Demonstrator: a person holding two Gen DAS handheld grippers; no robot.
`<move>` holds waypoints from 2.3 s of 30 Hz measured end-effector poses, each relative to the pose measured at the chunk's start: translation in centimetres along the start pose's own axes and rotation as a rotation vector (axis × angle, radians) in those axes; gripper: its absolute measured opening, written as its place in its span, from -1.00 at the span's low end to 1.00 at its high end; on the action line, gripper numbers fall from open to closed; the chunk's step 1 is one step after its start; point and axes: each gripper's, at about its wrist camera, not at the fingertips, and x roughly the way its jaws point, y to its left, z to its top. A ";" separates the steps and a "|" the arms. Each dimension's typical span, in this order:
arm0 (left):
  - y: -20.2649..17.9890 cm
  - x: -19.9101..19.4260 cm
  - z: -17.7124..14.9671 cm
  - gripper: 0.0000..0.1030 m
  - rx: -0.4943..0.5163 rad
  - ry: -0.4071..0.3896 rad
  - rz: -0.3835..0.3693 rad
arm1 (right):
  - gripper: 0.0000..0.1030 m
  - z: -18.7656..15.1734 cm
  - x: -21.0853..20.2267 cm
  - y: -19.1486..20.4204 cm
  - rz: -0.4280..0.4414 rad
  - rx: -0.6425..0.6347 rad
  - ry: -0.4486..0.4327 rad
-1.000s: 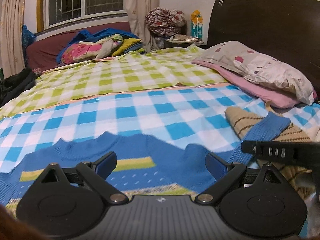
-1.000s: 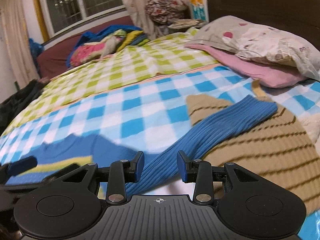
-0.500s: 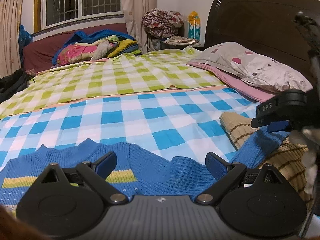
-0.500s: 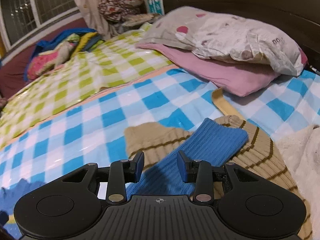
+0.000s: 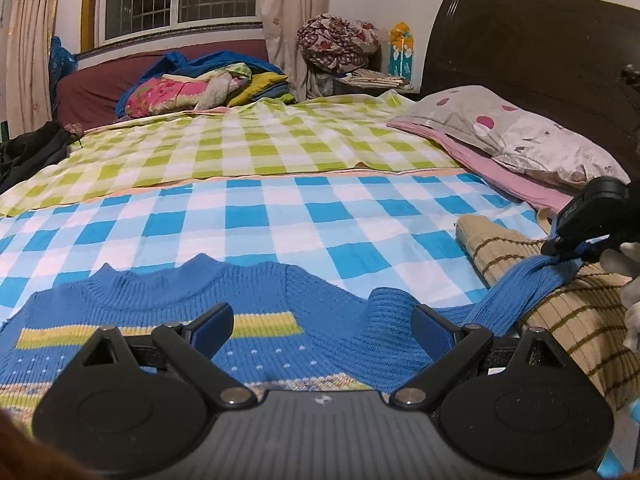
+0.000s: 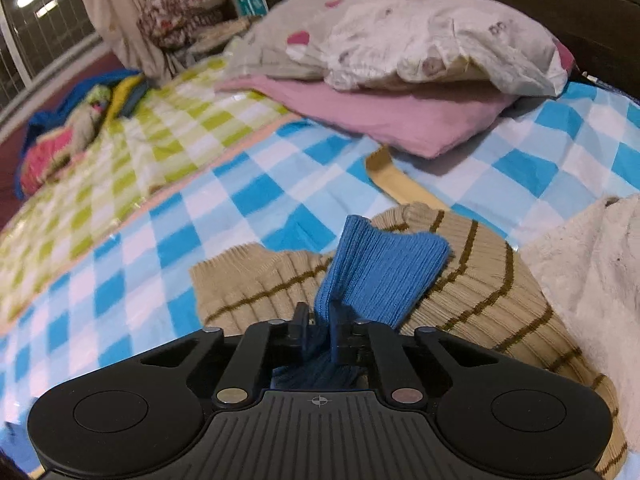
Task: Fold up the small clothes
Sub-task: 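Carry the sleeve across the sweater body with the right tool and release, then move the left tool to the other sleeve cuff and grasp it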
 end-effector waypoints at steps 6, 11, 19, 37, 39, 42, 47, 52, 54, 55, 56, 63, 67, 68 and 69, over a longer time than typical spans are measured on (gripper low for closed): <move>1.6 -2.1 -0.1 0.94 -0.025 -0.028 -0.003 | -0.85 -0.2 -3.8 1.5 0.147 -0.014 -0.079; 4.2 -4.4 -0.5 0.94 -0.034 -0.051 0.011 | -0.85 -0.9 -6.9 5.6 0.317 -0.067 -0.095; 11.7 -8.5 -3.1 0.95 -0.100 -0.054 0.076 | -0.85 -5.5 -10.2 16.2 0.548 -0.259 -0.039; 21.8 -13.0 -9.6 0.95 -0.167 -0.016 0.155 | -0.74 -21.9 -9.4 30.0 0.704 -0.668 0.254; 22.1 -13.2 -9.6 0.95 -0.163 -0.021 0.150 | -0.74 -21.8 -10.0 29.7 0.730 -0.671 0.248; 22.3 -13.4 -9.8 0.95 -0.159 -0.029 0.158 | -0.73 -21.1 -11.0 28.7 0.750 -0.653 0.231; 22.7 -13.3 -9.9 0.95 -0.169 -0.027 0.163 | -0.73 -19.8 -10.2 26.0 0.618 -0.627 0.151; 22.6 -12.9 -10.1 0.95 -0.160 -0.024 0.168 | -0.70 -18.2 -7.9 21.0 0.415 -0.531 0.101; 22.5 -12.6 -10.2 0.95 -0.154 -0.018 0.170 | -0.70 -17.8 -7.2 19.3 0.372 -0.503 0.104; 22.5 -12.6 -10.3 0.95 -0.154 -0.014 0.170 | -0.70 -17.9 -6.8 18.6 0.346 -0.502 0.117; 22.5 -12.5 -10.3 0.95 -0.154 -0.010 0.170 | -0.70 -18.1 -6.2 18.2 0.314 -0.507 0.130; 22.5 -12.3 -10.6 0.95 -0.133 -0.011 0.194 | -0.67 -18.6 -6.7 18.1 0.318 -0.522 0.114; 23.2 -12.6 -10.4 0.95 -0.145 -0.022 0.210 | -0.66 -20.3 -8.5 20.9 0.396 -0.622 0.094; 23.5 -12.7 -10.4 0.95 -0.151 -0.024 0.216 | -0.66 -21.0 -8.9 21.9 0.425 -0.651 0.097; 23.8 -12.8 -10.3 0.95 -0.157 -0.026 0.222 | -0.66 -21.8 -9.3 22.9 0.456 -0.683 0.100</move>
